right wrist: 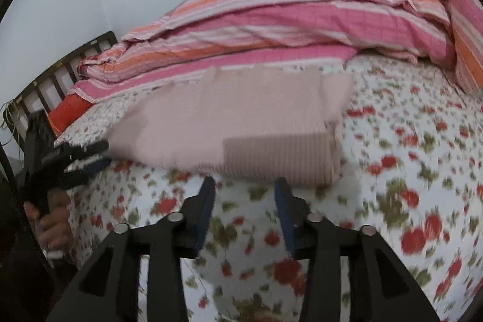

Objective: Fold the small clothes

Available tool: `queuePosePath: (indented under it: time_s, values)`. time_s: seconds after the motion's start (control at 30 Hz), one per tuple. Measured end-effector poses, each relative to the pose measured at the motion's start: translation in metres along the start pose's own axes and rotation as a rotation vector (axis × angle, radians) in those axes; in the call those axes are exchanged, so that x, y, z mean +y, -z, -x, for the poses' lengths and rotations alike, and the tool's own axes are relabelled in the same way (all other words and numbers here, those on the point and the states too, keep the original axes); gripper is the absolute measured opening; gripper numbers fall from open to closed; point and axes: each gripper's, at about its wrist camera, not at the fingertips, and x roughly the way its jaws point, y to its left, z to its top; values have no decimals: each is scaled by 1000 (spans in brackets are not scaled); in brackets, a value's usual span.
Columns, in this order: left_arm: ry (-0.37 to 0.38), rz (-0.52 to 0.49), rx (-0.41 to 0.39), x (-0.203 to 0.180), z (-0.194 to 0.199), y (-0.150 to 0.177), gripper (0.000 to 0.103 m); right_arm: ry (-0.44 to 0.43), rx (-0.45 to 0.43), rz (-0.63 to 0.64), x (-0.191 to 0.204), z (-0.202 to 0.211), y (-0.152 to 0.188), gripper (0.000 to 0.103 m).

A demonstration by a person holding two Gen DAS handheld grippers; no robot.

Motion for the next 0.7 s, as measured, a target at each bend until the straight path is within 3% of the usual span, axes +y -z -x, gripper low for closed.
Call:
queuePosePath:
  time_s: [0.27,0.57,0.63,0.67,0.7]
  values:
    - [-49,-31,-25,-4,-9,-4,60,-133,-2,-272,-38,-15,0,54]
    - [-80,-62,-55,-3,-10,-6,59,-117,-88,-487,-59,-35,-23,54]
    - [-93,-46,-65,-3,-11,-9,58,-109,-93,-523,-64,-40,-27,51]
    - [-106,-40,-69,-2,-12,-11,57,-88,-92,-532,-66,-43,-29,44]
    - [-122,-32,-76,-2,-13,-13,49,-63,-84,-532,-67,-46,-32,34]
